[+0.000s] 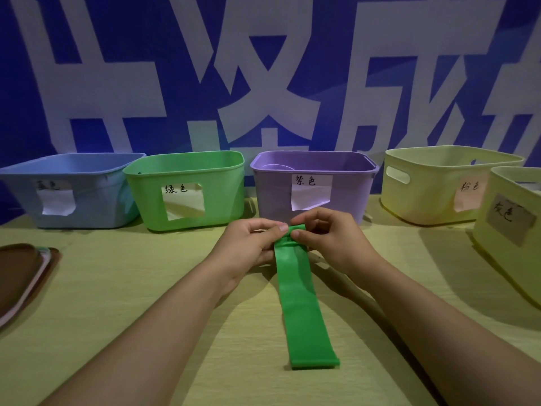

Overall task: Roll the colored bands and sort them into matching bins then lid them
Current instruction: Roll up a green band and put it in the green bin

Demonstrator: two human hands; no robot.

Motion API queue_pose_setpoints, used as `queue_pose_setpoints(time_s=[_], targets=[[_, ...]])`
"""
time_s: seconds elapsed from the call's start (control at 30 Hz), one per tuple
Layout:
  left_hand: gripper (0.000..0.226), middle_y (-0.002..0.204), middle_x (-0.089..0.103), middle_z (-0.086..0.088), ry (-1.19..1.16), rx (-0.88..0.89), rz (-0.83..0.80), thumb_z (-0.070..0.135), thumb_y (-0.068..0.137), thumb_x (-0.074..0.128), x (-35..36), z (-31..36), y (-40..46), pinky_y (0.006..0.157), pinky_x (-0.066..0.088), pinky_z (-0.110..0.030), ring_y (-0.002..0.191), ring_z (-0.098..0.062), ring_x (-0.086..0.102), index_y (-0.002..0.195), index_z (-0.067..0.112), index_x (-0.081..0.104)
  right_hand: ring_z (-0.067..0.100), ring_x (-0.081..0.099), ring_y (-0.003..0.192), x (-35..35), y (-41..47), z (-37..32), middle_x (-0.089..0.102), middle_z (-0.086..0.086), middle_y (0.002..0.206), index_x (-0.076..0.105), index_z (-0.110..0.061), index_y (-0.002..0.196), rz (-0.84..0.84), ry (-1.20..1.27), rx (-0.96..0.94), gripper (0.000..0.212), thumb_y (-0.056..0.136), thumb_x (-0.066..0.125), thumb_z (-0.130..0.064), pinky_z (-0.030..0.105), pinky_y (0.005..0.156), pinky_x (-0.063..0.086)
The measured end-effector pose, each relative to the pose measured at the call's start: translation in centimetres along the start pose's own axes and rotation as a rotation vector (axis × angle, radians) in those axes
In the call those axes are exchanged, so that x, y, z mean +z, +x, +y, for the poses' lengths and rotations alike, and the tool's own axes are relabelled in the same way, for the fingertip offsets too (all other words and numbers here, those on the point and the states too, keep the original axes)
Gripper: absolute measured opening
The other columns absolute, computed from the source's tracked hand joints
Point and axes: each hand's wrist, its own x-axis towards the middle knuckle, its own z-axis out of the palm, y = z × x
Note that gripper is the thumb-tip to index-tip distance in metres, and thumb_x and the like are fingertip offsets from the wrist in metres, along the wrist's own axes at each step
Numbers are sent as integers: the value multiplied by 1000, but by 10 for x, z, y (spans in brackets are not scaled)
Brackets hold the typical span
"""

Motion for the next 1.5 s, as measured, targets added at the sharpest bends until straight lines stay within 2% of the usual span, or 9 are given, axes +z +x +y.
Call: queue_pose_setpoints(time_s=[0.13, 0.43, 0.63, 0.93, 1.13, 1.23, 1.3, 1.4, 1.5], targets=[[15, 101, 78, -15, 23, 8, 45, 8, 92, 72, 0, 0, 1, 83, 64, -36, 92, -29, 78, 106, 2, 76, 11, 74, 89, 1, -1, -1, 77, 3, 95, 75, -20, 102, -26, -2, 16, 17, 88, 77, -11, 23, 75, 61], [14, 95, 79, -12, 39, 30, 66, 1, 89, 74, 0, 1, 0, 71, 62, -26, 87, -24, 78, 102, 2, 77, 15, 75, 90, 1, -2, -2, 77, 5, 97, 77, -17, 102, -47, 76, 47, 11, 92, 74, -12, 26, 77, 62], [14, 95, 80, -9, 55, 23, 62, 0, 89, 74, -1, 0, 0, 74, 62, -28, 89, -23, 78, 102, 5, 78, 17, 72, 85, 2, -1, 2, 77, 0, 89, 78, -18, 96, -28, 50, 23, 9, 94, 72, -24, 28, 80, 61], [16, 100, 79, -9, 32, -7, 42, 0, 87, 75, -3, 0, 2, 83, 63, -32, 95, -24, 77, 102, 4, 78, 8, 73, 87, 0, -3, 0, 78, -3, 90, 77, -18, 98, -53, 30, 13, 7, 92, 72, -17, 21, 77, 59], [17, 102, 79, -11, 12, -27, 42, -4, 83, 77, -2, -1, 3, 95, 60, -39, 101, -26, 76, 97, 6, 79, 12, 74, 93, 0, -3, -3, 76, 3, 101, 73, -19, 115, -30, 93, 50, 30, 88, 77, -7, 20, 76, 60], [19, 102, 79, -12, -19, -38, 45, -5, 83, 75, -3, -1, 4, 93, 60, -37, 100, -27, 76, 98, 5, 78, 12, 74, 91, 2, -2, -2, 76, 0, 101, 73, -19, 113, -17, 88, 70, 23, 90, 76, -16, 21, 73, 60], [20, 102, 79, -14, -46, -32, 37, -7, 84, 74, -3, 0, 3, 87, 61, -34, 98, -28, 77, 101, 3, 76, 13, 74, 79, 3, -4, -2, 77, 1, 91, 74, -15, 106, -14, 108, 110, 20, 94, 72, -31, 22, 69, 59], [21, 102, 78, -15, -74, -19, 23, -9, 85, 73, -2, 1, 2, 79, 63, -31, 95, -29, 77, 103, 1, 74, 16, 69, 63, 3, -6, -4, 73, 12, 75, 75, -3, 95, -35, 77, 181, 47, 95, 64, -49, 25, 60, 56], [22, 102, 78, -16, -66, -17, 16, -10, 84, 74, -2, 0, 2, 78, 63, -31, 95, -29, 77, 103, 1, 74, 20, 69, 60, 3, -8, -6, 71, 20, 76, 73, 5, 92, -44, 30, 175, 52, 97, 62, -46, 26, 58, 58]])
